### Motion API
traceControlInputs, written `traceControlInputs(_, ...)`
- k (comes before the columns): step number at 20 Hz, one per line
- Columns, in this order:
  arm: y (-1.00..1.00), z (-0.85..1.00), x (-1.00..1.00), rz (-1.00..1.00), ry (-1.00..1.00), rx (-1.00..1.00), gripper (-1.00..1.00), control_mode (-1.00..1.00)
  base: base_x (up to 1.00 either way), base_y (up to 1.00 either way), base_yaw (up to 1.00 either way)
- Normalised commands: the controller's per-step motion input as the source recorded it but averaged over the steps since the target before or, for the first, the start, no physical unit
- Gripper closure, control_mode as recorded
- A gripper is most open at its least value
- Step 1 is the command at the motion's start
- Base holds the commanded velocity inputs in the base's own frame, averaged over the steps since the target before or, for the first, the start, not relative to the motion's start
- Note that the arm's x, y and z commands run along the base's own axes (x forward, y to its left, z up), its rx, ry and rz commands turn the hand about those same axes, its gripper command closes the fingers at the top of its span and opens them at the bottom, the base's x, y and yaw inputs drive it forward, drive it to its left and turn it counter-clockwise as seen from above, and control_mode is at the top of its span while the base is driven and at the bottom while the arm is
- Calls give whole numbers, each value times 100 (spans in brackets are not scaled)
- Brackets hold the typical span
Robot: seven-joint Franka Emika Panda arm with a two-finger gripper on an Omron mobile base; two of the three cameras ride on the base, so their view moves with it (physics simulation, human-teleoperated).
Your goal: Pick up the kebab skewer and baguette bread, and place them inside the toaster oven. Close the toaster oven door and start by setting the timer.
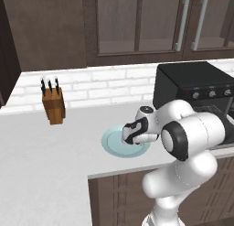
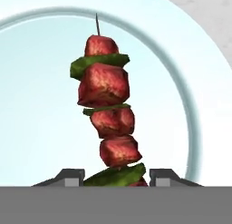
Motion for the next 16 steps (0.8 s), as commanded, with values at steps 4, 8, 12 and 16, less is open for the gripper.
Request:
traceControlInputs(4,-2,24,-14,0,0,0,100,-100,0,0,0)
traceControlInputs(8,-22,96,-15,1,0,1,100,-100,0,0,0)
traceControlInputs(12,-68,100,-80,0,0,7,100,-100,0,0,0)
traceControlInputs(16,-100,99,-84,-1,-1,4,100,-100,0,0,0)
